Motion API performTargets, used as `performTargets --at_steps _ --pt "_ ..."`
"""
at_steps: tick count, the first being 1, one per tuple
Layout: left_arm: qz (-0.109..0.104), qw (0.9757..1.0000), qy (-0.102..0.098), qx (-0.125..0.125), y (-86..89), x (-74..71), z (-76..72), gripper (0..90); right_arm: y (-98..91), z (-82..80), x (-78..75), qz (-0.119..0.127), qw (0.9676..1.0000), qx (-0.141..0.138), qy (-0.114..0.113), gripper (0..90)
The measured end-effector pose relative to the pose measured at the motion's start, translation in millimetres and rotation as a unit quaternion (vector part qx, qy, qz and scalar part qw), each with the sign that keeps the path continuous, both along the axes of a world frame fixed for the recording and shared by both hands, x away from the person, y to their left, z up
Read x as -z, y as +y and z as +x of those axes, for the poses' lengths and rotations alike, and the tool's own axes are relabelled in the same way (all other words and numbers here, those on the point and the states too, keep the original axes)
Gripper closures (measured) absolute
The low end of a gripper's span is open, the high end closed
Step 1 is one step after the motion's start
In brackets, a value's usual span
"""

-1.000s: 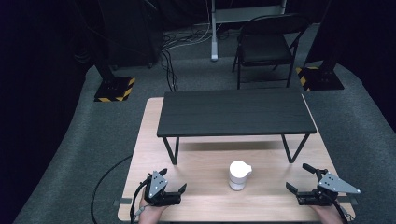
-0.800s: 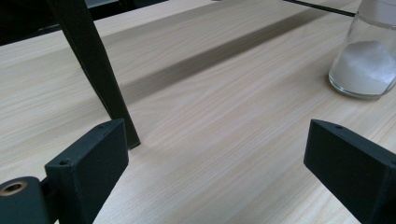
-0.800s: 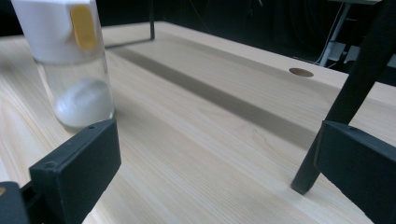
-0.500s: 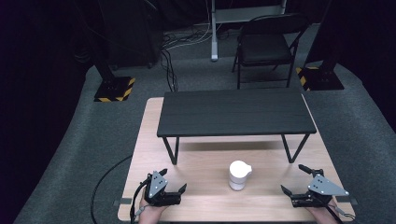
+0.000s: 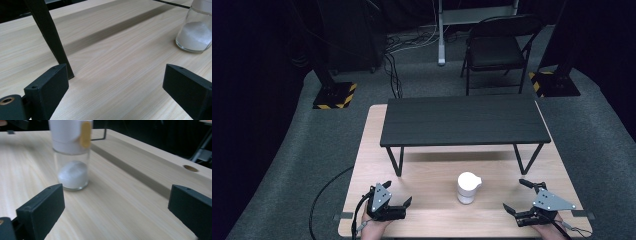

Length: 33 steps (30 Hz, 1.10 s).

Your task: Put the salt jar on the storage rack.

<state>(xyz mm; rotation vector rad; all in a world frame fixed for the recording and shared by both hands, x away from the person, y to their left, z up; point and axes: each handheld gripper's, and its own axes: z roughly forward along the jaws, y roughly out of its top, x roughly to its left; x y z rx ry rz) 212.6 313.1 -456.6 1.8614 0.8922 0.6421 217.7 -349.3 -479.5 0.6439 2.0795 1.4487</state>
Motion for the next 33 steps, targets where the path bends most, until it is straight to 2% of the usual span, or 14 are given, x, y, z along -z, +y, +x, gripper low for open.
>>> performTargets --at_steps 7,13,16,27,33 --pt "0.000 1.0000 0.000 0.001 -0.5 -0.2 -0.2 6.4 15.9 6.1 -2.3 0.002 0.9994 -0.035 0.003 0.0" --pt "0.001 1.0000 0.000 0.001 -0.9 -0.1 -0.2 6.4 32.3 18.0 -3.8 0.016 0.9979 -0.061 0.012 0.0" --pt "0.000 1.0000 0.001 0.001 -0.9 -0.1 -0.2 6.4 42.2 25.3 -6.6 0.011 0.9975 -0.068 0.013 0.0" --pt "-0.001 1.0000 0.000 0.002 -0.3 0.0 -0.1 6.4 72.4 57.5 -5.4 0.021 0.9953 -0.088 0.034 0.0" --pt "0.000 1.0000 0.001 0.003 -0.6 -0.2 0.2 6.4 83.5 68.1 -8.3 0.019 0.9941 -0.098 0.043 0.7"
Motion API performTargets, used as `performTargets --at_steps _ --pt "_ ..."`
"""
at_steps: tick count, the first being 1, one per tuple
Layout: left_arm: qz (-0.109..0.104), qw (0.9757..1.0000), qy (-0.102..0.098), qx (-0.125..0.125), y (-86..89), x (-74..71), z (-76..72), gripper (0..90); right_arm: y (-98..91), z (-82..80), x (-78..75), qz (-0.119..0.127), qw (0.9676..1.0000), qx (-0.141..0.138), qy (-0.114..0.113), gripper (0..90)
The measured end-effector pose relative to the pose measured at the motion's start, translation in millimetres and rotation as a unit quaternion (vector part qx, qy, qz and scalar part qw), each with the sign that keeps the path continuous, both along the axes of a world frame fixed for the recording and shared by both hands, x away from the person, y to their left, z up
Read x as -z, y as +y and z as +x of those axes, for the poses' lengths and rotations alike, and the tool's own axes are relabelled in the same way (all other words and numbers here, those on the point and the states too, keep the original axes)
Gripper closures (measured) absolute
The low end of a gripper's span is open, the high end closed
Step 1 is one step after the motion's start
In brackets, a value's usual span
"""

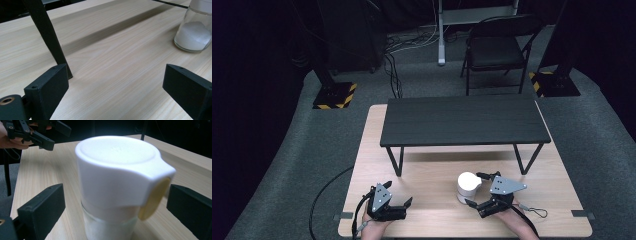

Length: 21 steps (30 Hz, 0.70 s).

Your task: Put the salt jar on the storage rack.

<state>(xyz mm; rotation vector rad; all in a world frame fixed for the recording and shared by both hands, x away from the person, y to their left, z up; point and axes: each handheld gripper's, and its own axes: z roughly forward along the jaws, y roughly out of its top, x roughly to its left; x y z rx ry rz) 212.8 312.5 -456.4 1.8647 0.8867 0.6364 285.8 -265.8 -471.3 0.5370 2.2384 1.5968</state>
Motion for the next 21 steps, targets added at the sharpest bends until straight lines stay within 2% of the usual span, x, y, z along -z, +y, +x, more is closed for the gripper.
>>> performTargets --at_steps 2,5,7,9,10,12,13,16,21 --pt "0.000 1.0000 0.000 0.000 -0.1 0.1 0.1 6.4 3.2 2.5 -1.0 0.001 1.0000 -0.002 0.000 1.4" --pt "0.000 1.0000 0.000 0.000 0.0 0.0 0.0 6.4 6.6 6.0 -5.1 -0.007 0.9999 -0.009 0.002 7.8" --pt "0.000 1.0000 0.000 0.000 0.2 -0.1 0.0 6.4 8.6 7.5 -8.1 -0.014 0.9998 -0.012 0.003 15.6" --pt "-0.001 1.0000 0.000 0.000 0.4 0.1 0.0 6.4 9.7 8.4 -12.0 -0.027 0.9995 -0.017 0.001 27.5" --pt "-0.001 1.0000 -0.001 0.000 0.4 0.2 -0.1 6.4 9.6 8.9 -13.5 -0.029 0.9994 -0.018 0.002 27.8" --pt "-0.001 1.0000 -0.001 0.000 0.6 0.3 0.0 6.4 8.0 13.7 -20.1 -0.025 0.9991 -0.020 0.028 29.1" --pt "-0.001 1.0000 -0.001 0.000 0.6 0.3 0.0 6.4 9.2 14.2 -25.2 -0.033 0.9987 -0.019 0.035 29.1" --pt "0.000 1.0000 0.000 0.001 0.2 0.1 0.3 6.4 12.6 12.2 -32.2 -0.048 0.9981 -0.016 0.034 29.2" --pt "-0.001 1.0000 0.000 0.000 0.4 0.2 0.3 6.4 13.8 9.1 -34.9 -0.049 0.9980 -0.006 0.039 29.3"
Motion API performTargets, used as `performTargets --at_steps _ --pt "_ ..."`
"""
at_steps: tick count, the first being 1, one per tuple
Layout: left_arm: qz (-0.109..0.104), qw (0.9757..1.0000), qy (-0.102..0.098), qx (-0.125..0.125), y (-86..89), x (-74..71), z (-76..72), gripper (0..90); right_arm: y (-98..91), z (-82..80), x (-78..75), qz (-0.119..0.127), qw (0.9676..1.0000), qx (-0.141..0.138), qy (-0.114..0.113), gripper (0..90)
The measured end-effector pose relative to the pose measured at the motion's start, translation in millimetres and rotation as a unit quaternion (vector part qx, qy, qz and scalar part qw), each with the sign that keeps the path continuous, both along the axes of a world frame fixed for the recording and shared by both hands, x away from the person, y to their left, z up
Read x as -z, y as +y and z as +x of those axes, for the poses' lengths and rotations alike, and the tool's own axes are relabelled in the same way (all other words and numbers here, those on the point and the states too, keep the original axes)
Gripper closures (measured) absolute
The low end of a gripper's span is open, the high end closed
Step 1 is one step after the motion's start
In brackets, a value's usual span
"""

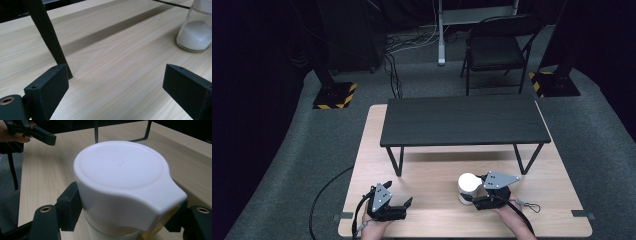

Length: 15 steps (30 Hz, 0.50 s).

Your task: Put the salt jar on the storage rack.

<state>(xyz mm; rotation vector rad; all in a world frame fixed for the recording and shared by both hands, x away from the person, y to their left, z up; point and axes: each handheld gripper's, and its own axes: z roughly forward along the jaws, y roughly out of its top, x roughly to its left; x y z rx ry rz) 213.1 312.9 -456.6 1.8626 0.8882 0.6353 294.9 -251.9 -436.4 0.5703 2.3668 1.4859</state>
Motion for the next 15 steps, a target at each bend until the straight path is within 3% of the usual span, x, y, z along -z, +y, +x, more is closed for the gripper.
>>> performTargets --at_steps 6,15 --pt "0.001 1.0000 0.000 0.001 -0.5 0.1 0.3 6.4 -2.4 -5.1 -8.9 0.012 0.9998 0.004 -0.017 29.3" --pt "0.001 1.0000 0.000 0.001 -0.2 0.0 0.3 6.4 -6.6 -7.5 -41.8 0.028 0.9981 -0.001 -0.054 29.3"
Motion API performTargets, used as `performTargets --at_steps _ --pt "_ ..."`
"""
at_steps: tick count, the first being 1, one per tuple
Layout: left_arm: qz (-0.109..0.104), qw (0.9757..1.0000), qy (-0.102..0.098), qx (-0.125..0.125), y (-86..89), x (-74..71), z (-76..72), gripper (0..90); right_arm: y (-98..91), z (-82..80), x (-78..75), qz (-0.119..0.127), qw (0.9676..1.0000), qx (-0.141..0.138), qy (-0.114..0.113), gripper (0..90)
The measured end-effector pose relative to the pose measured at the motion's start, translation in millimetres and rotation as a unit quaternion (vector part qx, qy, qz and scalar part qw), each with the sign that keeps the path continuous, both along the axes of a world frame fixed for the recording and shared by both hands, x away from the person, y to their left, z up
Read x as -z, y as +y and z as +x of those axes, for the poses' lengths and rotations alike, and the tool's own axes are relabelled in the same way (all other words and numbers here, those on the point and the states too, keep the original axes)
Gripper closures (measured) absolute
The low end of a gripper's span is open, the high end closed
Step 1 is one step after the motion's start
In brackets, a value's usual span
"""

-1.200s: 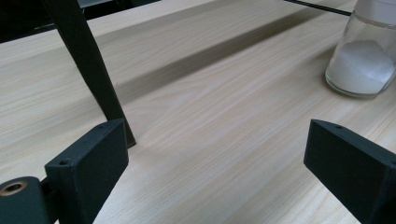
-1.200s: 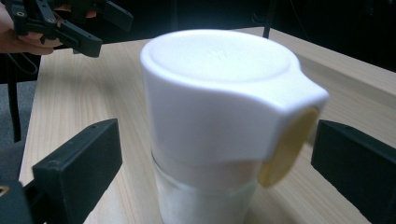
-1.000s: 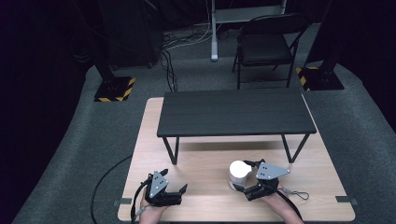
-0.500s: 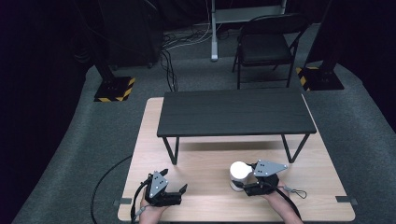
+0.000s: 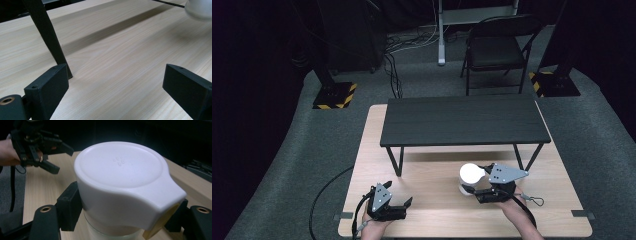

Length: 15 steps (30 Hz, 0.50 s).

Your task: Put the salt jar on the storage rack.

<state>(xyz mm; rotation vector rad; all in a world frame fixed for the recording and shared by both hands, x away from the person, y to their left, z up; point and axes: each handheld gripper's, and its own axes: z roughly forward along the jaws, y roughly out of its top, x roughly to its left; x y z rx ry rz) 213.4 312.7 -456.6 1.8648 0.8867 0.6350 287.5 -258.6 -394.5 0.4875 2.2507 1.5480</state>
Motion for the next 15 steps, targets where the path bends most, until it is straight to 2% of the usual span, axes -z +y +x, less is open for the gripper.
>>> performTargets --at_steps 8,15 --pt "0.000 1.0000 0.000 0.000 0.0 0.1 -0.1 6.4 -5.0 7.4 -35.2 0.022 0.9996 -0.001 -0.015 29.4" --pt "0.000 1.0000 0.000 0.001 -0.2 0.1 0.2 6.4 1.6 9.0 -64.3 0.020 0.9989 -0.005 -0.042 29.4"
